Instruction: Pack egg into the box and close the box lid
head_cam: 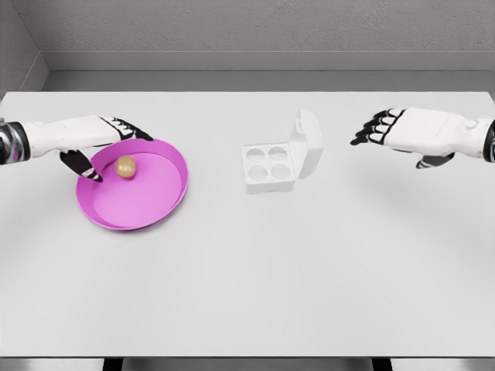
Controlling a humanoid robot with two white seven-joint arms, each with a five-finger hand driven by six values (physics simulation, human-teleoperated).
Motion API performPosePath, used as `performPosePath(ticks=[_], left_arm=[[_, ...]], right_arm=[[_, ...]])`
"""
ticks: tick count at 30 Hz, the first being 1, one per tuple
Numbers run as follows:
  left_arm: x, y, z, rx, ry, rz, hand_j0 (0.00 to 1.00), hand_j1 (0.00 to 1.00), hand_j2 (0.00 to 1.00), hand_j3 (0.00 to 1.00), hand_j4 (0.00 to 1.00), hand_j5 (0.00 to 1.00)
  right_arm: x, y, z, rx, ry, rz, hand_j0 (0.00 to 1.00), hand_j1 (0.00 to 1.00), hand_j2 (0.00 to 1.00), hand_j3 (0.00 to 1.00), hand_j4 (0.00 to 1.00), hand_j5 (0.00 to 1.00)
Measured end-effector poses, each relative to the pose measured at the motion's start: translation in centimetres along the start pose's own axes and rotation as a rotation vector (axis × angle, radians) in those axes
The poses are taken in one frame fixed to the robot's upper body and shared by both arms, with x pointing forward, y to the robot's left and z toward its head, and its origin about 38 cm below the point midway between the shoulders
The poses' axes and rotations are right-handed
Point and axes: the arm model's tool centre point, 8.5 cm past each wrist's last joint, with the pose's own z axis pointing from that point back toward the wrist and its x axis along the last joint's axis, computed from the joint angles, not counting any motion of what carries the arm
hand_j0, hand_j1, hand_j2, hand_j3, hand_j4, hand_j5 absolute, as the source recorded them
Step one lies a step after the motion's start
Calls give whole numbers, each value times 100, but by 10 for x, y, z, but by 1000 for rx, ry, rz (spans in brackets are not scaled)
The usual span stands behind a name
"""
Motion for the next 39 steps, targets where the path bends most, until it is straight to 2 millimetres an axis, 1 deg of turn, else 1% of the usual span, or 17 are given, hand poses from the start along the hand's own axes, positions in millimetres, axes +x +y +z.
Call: performPosePath(ticks=[2,5,10,14,19,22,24,27,32,38,39], left_arm=[[2,-7,-6,-33,-3,-15,99,99,99,99,99,99],[4,-15,-10,-70,-1,-32,93,93,93,93,93,93],[6,-22,-14,-101,-3,-45,93,93,93,93,93,93],[6,-22,-15,-110,1,-55,93,93,93,93,93,93],[3,-13,-15,-106,19,-76,92,92,92,92,92,92],[0,-12,-19,-109,30,-77,92,92,92,92,92,92],[1,-14,-25,-116,29,-80,89,89,89,89,89,89],[2,-15,-28,-120,29,-83,89,89,89,89,89,89],[2,-15,-30,-126,32,-90,83,83,83,83,83,83],[-3,-15,-28,-135,53,-100,83,83,83,83,83,83],[-3,-15,-29,-137,54,-102,81,81,81,81,81,81]], right_arm=[[0,0,-1,6,0,2,100,100,100,100,100,100],[1,4,-3,14,-6,-4,100,100,100,100,100,100],[2,4,-4,15,-8,-3,100,100,100,100,100,100],[2,4,-4,14,-9,-4,100,100,100,100,100,100],[1,3,-3,12,-8,-4,100,100,100,100,100,100],[1,3,-3,11,-8,-4,100,100,100,100,100,100],[1,2,-3,9,-6,-2,100,100,100,100,100,100],[0,1,-2,7,-5,-1,100,100,100,100,100,100],[0,1,-2,5,-4,-2,100,100,100,100,100,100],[0,1,-2,5,-3,-2,100,100,100,100,100,100],[-1,1,-2,4,-2,-4,100,100,100,100,100,100]])
